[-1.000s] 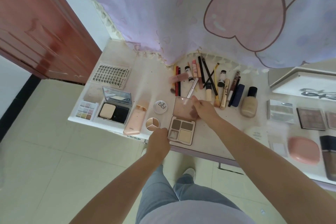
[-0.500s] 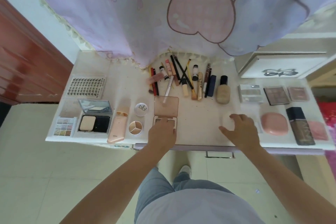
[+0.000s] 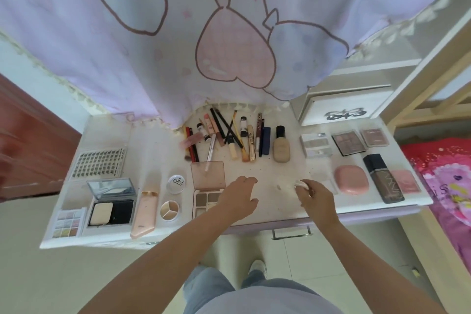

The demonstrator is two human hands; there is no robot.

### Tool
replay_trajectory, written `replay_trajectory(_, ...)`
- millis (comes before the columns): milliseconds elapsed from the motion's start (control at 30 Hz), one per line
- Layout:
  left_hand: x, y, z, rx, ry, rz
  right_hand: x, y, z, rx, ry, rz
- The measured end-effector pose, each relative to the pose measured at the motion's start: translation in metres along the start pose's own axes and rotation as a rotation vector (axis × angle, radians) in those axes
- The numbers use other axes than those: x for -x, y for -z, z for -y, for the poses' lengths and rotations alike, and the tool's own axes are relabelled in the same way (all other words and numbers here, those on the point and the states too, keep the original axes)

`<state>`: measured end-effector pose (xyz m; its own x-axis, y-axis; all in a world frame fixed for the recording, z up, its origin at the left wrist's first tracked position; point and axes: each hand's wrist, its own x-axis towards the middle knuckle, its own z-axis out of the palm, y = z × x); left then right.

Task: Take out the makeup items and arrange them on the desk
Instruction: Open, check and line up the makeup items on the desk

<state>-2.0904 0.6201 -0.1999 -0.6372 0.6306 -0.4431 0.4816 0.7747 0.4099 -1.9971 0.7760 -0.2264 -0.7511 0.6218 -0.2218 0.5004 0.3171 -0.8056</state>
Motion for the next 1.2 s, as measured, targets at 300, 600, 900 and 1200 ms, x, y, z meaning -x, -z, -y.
replay_trajectory(300, 0.004, 0.016, -0.011, -0.142, -0.114, -0.179, -0.009, 0.002, 0.055, -0.248, -0.093, 0.324)
replay_trajectory(600, 0.016, 0.082, 0.013, -0.397, -0.415, -0.789, -0.022, 0.014, 0.158, -0.208, 0.007, 0.327)
replay_trajectory(900, 0.046, 0.118, 0.015, -0.45, -0.307, -0.717, -0.016, 0.009, 0.187, -0.024, 0.288, 0.359)
replay_trajectory(1200, 0.058, 0.141, 0.01, 0.09, -0.253, -0.67, -0.026, 0.044, 0.185, -0.036, 0.515, 0.392)
